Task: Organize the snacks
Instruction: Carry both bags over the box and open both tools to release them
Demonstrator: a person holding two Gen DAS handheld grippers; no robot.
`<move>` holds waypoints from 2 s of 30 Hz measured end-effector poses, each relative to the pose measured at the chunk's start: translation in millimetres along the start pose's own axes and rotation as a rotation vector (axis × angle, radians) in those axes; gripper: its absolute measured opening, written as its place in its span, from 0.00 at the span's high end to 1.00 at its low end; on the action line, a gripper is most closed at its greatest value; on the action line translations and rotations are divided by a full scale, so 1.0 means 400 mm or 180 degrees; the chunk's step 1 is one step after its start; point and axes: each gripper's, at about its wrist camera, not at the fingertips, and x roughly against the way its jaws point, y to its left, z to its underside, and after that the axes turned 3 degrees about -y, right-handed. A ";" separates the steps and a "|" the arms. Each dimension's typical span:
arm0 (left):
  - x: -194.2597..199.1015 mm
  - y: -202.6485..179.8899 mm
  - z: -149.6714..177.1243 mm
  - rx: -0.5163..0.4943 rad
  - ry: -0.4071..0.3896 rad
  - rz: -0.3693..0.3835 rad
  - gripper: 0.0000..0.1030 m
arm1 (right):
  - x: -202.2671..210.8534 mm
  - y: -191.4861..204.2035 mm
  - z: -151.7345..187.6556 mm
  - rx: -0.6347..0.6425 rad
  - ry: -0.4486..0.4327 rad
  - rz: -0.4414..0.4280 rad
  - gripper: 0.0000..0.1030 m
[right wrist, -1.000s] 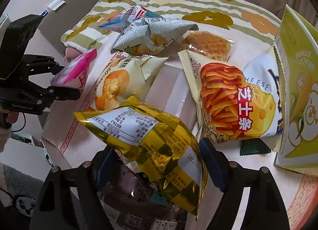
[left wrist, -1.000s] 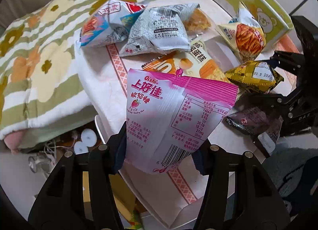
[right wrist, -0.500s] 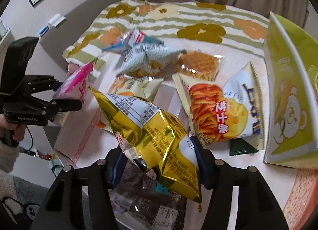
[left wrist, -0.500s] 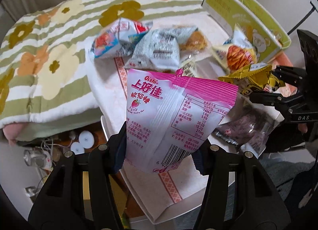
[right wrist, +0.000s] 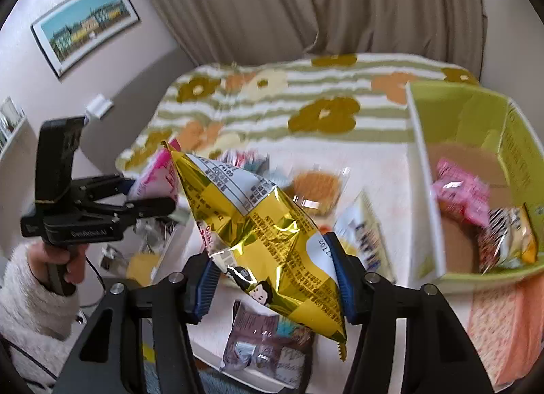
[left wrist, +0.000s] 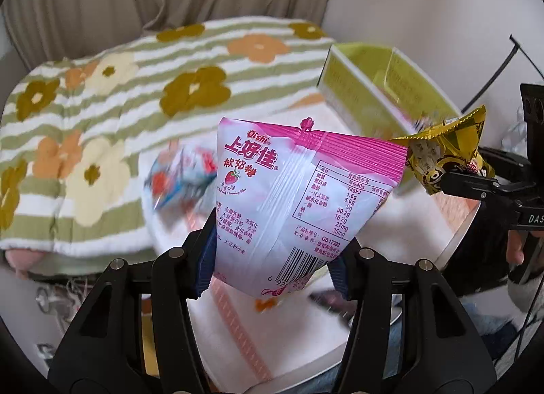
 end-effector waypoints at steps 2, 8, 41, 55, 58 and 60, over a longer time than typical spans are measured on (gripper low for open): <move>-0.002 -0.037 -0.042 -0.0007 -0.0077 -0.0025 0.50 | 0.029 -0.036 -0.026 -0.0026 -0.0099 -0.0014 0.48; -0.037 -0.181 -0.160 0.0045 -0.0261 -0.0061 0.50 | 0.105 -0.179 -0.090 -0.0053 -0.0257 -0.0071 0.48; -0.677 -0.603 -0.545 -0.0200 0.0440 -0.0009 0.04 | 0.134 -0.707 -0.252 -0.0620 -0.0282 0.0210 0.48; -0.564 -0.505 -0.490 0.0088 0.0266 -0.0086 0.04 | 0.059 -0.732 -0.218 -0.0897 0.0037 0.0373 0.48; -0.565 -0.510 -0.486 0.0052 0.0264 -0.0100 0.04 | 0.043 -0.738 -0.216 -0.0961 0.0086 0.0399 0.47; -0.563 -0.513 -0.482 0.0036 0.0282 -0.0077 0.04 | 0.040 -0.734 -0.217 -0.0934 0.0072 0.0466 0.23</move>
